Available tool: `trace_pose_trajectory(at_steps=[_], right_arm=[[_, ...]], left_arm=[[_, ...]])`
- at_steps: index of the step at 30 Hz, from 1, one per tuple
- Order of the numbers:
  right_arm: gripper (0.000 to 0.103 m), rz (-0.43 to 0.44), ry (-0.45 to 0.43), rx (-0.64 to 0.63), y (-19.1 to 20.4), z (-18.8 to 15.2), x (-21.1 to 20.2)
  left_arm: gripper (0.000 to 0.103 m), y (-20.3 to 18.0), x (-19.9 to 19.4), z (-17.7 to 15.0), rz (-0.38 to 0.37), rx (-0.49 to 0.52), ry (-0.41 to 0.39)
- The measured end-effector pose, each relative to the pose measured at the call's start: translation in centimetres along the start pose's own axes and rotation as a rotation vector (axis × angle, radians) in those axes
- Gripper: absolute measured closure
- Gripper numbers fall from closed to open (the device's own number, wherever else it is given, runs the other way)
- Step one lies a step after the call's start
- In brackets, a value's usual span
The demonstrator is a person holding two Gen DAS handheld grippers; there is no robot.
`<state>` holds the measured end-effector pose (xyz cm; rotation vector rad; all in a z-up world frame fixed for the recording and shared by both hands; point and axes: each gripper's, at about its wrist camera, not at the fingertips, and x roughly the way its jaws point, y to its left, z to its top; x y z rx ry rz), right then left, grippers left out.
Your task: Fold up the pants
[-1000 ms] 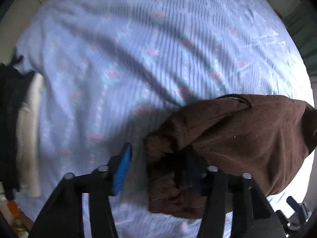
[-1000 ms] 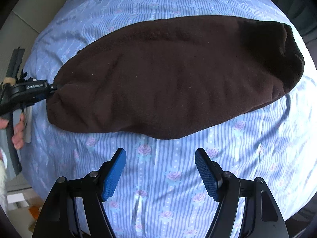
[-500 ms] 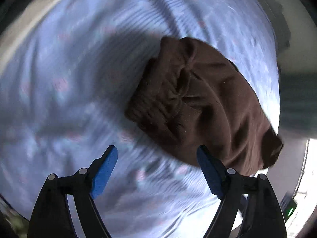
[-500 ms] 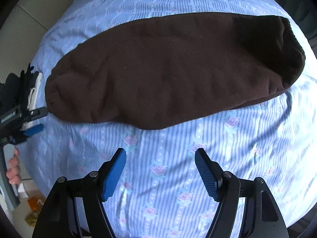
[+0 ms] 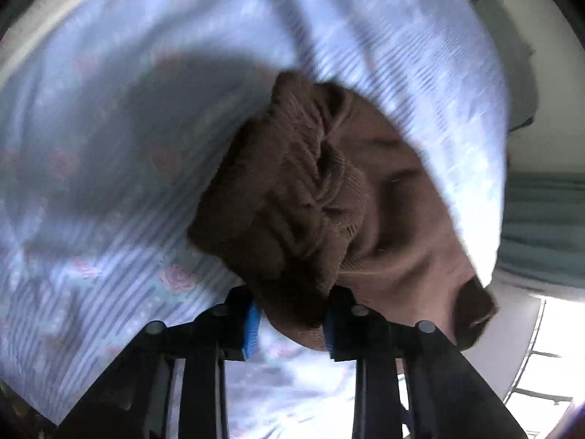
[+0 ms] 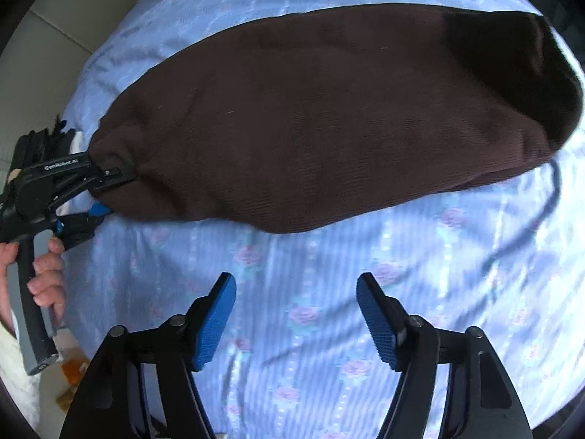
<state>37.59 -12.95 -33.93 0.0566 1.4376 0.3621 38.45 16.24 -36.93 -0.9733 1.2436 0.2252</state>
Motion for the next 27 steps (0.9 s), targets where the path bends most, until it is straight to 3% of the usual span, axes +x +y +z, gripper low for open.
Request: trace_pose_trajectory(at_steps=[6,13,18,23,27], right_arm=[[0.037,0.134,-0.064,-0.013,1.1,1.5,-1.4],[0.038,0.183,-0.135,0.007,1.8,4.5,-1.7],[0.039,0.168,-0.252,-0.023,2.7,7.3,-4.0],[0.039,0.115,-0.22,-0.058,3.8,8.3,-1.1],[0.038,0.107,-0.093,-0.018,3.2,8.0,3.1]], left_arm=[[0.076,-5.1,-3.0,1.7,0.051,0.093,-0.085],[0.076,-6.3,-3.4,3.9,0.077,0.129,-0.085],[0.076,-6.0,-2.8,5.0,0.075,0.121,-0.075],[0.076,-5.3,-3.0,4.8,0.071,0.108,-0.06],[0.076,-4.9,-2.4,4.6,0.096,0.112,-0.047]])
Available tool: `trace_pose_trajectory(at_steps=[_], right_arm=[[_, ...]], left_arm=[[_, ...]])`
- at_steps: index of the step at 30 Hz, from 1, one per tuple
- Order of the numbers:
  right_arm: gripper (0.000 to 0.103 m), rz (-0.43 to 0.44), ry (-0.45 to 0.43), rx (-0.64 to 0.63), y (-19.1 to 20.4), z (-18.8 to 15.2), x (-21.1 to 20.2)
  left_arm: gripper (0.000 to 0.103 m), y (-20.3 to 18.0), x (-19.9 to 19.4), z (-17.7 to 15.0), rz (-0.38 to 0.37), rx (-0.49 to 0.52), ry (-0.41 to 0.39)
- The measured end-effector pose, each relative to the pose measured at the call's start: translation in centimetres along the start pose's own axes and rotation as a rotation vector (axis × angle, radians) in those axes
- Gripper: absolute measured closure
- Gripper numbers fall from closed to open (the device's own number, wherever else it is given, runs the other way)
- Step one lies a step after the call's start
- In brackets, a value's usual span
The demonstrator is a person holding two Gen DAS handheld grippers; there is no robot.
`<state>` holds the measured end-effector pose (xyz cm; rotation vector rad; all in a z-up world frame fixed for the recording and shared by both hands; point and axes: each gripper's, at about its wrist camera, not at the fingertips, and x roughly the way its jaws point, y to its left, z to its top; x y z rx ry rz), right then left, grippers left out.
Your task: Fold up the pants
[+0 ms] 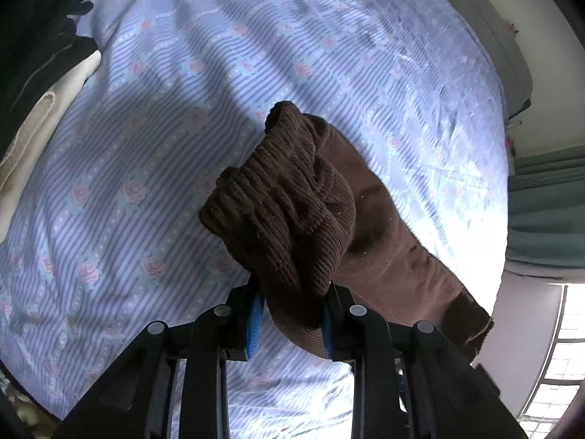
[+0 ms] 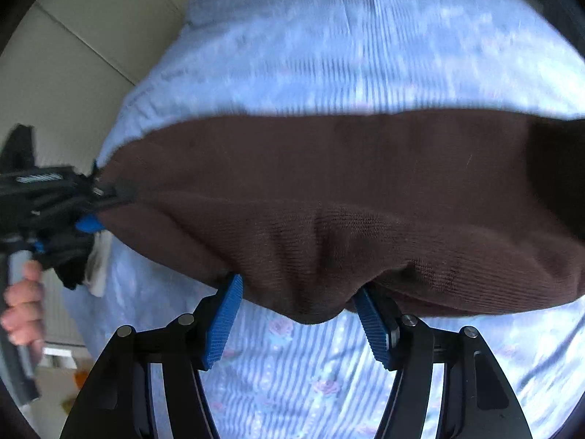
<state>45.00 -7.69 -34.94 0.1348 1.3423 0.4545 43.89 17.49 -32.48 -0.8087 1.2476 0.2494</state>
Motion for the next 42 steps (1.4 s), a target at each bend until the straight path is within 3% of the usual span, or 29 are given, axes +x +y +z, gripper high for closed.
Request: trace_pose_trajectory(at_steps=[3,9,10,11,13,19,23,26,27,28,29,32,34,36,42], right_arm=[[0.041,0.019,0.019,0.036,-0.5,-0.9,0.1],[0.046,0.054,-0.134,-0.002,1.1,0.3,-4.2],[0.054,0.038,-0.132,-0.012,1.1,0.6,-3.9],[0.07,-0.007,-0.103,-0.022,1.0,0.9,-3.0],[0.079,-0.013,-0.036,-0.005,0.3,0.9,-1.8],[0.083,0.02,0.066,0.034,0.9,-2.7,-1.3],[0.084,-0.031,0.11,-0.004,0.8,-3.4,0.8],[0.074,-0.059,0.153,-0.031,1.0,-3.6,0.9],[0.069,-0.09,0.175,-0.05,1.0,-4.1,0.6],[0.057,-0.107,0.167,-0.062,1.3,-4.5,0.4],[0.047,-0.116,0.137,-0.081,1.2,-5.0,-0.8],[0.034,-0.117,0.043,-0.077,0.4,-5.7,-4.4],[0.032,-0.153,-0.036,-0.055,-0.8,-5.7,-7.4],[0.031,-0.212,-0.137,-0.036,-2.8,-5.4,-10.8],[0.021,-0.401,-0.358,0.038,-9.8,-2.8,-17.3]], left_arm=[[0.076,0.5,0.2,-0.2,0.007,0.005,-0.001],[0.076,1.5,0.5,0.1,0.011,0.004,0.007],[0.076,1.6,0.4,0.2,0.009,0.007,0.01],[0.076,1.7,0.4,0.2,0.005,0.011,0.017],[0.076,2.1,0.4,0.1,-0.001,0.016,0.031],[0.076,4.8,0.6,-1.0,0.029,0.022,0.064],[0.07,6.7,2.5,-1.5,0.045,-0.007,0.12],[0.048,6.6,2.7,-1.8,0.129,0.035,0.122],[0.045,6.4,2.2,-2.0,0.159,0.069,0.115],[0.045,6.1,1.6,-2.3,0.177,0.1,0.107],[0.044,5.8,1.0,-2.6,0.197,0.137,0.098],[0.039,4.5,-1.5,-4.7,0.257,0.26,0.075],[0.039,2.6,-2.9,-7.0,0.282,0.377,0.064],[0.039,-0.1,-3.8,-9.5,0.281,0.483,0.032],[0.039,-8.9,-3.0,-14.4,0.182,0.657,-0.036]])
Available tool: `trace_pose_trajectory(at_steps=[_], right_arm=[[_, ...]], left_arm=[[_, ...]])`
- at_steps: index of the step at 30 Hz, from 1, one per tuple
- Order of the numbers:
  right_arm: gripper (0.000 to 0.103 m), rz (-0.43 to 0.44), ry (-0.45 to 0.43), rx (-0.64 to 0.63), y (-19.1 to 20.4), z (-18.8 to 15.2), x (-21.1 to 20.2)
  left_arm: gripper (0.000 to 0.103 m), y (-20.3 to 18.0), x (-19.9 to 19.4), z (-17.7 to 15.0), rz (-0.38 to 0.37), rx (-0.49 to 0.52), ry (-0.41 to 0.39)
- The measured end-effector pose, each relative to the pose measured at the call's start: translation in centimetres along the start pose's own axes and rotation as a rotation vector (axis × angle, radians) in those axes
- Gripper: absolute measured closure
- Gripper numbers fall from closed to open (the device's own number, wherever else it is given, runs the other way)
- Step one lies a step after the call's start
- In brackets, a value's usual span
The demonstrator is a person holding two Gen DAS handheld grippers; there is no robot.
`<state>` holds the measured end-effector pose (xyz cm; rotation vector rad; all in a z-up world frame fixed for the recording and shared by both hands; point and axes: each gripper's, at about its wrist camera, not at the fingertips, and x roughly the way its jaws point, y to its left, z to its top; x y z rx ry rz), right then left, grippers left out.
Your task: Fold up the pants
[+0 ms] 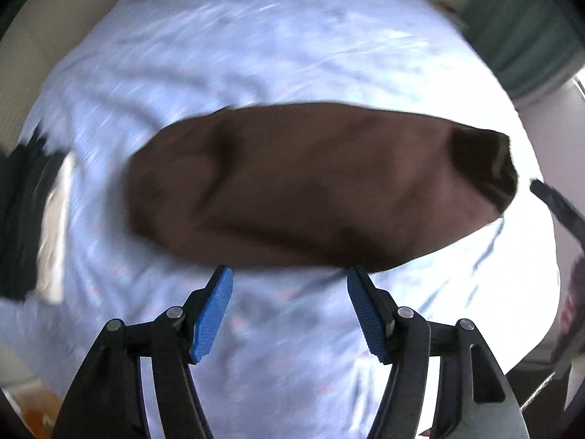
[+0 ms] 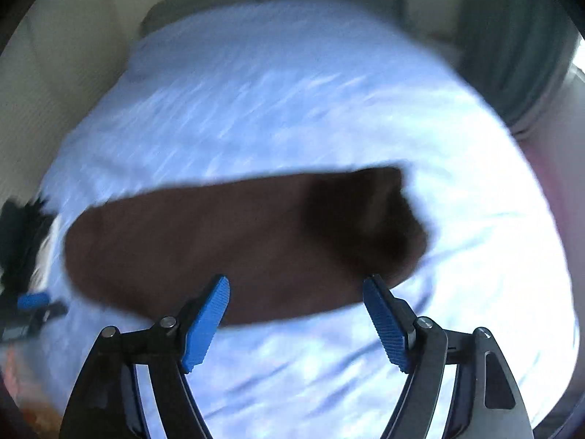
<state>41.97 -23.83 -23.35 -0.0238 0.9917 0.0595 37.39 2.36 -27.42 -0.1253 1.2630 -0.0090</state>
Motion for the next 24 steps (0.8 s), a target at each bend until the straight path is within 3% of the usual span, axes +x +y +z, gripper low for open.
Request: trace_pose_trajectory(at_steps=[3,6,11,17,22,24], right_arm=[[0.019,-0.031,-0.035,0.085,-4.0,2.5,1.6],[0.018,-0.006,-0.019,0.164,-7.2,4.3,4.6],[0.018,0.043,0.031,0.218,-8.9,5.3,9.6],[0.02,0.032,0.137,0.31,-12.2,2.7,14.5],[0.022,0.136,0.196,0.469,-15.2,0.6,16.8],[0.03,0.173,0.207,0.51,-15.3,0.2,17.2]], left_arm=[[0.039,-4.0,1.0,1.8,-0.039,0.041,-0.001],[0.039,-6.5,1.8,3.6,-0.034,0.056,-0.015],[0.039,-8.9,3.3,5.8,-0.001,0.091,-0.032],[0.039,-11.1,4.2,6.3,0.032,0.123,-0.029],[0.039,-11.7,5.3,6.3,0.053,0.131,0.003],[0.039,-11.7,5.6,6.5,0.058,0.126,0.008]])
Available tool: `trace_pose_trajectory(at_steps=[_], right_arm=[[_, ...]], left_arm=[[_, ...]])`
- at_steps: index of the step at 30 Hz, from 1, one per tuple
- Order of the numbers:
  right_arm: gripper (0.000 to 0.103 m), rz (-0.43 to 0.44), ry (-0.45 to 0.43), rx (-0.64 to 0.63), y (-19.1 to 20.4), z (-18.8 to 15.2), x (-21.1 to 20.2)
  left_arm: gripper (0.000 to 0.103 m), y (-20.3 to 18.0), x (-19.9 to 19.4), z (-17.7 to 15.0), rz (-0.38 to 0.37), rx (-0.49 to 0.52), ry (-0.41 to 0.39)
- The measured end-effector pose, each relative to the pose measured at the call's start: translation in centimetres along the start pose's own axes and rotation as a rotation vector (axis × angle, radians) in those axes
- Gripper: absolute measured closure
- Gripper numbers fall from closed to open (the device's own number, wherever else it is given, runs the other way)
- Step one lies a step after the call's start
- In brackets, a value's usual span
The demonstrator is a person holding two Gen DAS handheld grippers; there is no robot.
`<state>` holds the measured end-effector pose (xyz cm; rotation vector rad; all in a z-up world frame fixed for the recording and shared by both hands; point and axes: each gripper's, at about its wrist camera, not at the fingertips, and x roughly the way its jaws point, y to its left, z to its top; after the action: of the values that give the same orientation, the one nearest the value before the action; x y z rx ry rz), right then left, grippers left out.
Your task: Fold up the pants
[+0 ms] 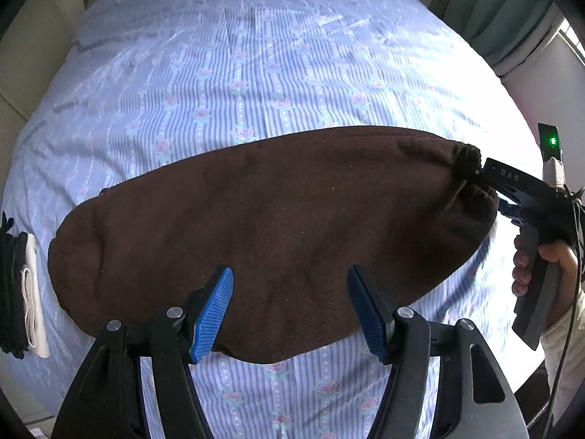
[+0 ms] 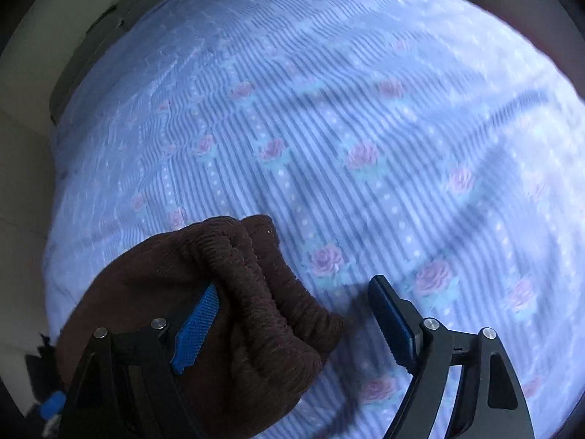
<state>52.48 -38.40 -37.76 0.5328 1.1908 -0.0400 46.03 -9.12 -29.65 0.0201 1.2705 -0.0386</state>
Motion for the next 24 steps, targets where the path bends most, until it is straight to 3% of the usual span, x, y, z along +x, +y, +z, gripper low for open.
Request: trace_pose_trajectory(at_steps=[9,14,24], right_arm=[[0.044,-0.006,0.03,0.011,1.3,-1.0,1.8],[0.063,-0.022,-0.012,-0.03,3.9,-0.5,-0.6],[0.067,0.001,-0.094,-0.028,6.8,-1.5,-6.8]], left_arm=[[0.039,1.0,2.4,0.0,0.042,-0.028,0.033],[0.04,1.1,3.8,-0.5,0.0,-0.039,0.055],[0.039,0.2,8.8,-0.6,0.053,0.012,0.146]])
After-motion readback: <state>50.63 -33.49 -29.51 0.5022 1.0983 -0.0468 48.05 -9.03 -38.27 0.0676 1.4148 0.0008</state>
